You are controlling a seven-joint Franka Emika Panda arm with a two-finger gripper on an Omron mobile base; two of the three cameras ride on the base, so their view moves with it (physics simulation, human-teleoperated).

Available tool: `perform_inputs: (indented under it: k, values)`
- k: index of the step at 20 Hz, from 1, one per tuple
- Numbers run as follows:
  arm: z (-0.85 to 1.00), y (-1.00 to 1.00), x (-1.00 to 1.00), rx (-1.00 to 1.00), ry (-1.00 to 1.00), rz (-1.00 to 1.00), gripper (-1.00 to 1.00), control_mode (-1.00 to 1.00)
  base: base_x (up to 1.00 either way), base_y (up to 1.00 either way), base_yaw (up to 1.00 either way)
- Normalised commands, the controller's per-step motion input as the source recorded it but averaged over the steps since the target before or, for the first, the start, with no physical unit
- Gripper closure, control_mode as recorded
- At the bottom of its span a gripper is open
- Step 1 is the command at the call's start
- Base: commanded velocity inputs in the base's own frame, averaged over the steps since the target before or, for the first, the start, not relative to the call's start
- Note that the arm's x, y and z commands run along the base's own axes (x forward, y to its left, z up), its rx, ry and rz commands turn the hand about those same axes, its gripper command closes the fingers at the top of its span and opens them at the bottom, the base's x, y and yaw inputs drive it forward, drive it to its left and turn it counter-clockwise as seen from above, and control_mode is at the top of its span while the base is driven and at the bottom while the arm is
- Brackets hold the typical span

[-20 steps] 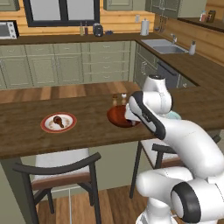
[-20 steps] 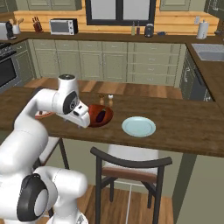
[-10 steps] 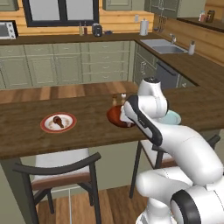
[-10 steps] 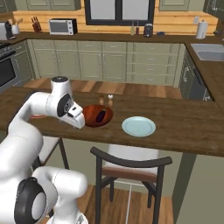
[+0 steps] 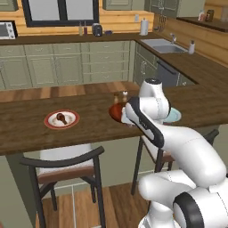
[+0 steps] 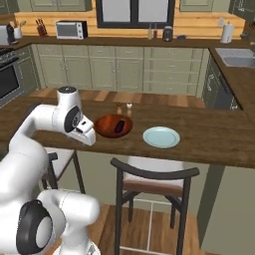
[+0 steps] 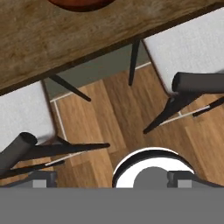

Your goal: Pick the chicken drumstick and eggplant from their plates and place them in the bowl. Then put the bowl in the fridge.

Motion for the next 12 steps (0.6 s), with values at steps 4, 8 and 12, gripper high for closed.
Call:
perform_inputs:
  k: [4,8,12]
  values:
    - [0.00,0.00,0.00,0.00,0.00,0.00,-1.00,1.00,-0.18,0.30,-0.03]
    - [0.00,0.00,0.00,0.00,0.00,0.00,-1.00,1.00,0.51,0.76,0.00]
    - [0.00,0.00,0.00,0.00,0.00,0.00,-1.00,1.00,0.72,0.43,0.07]
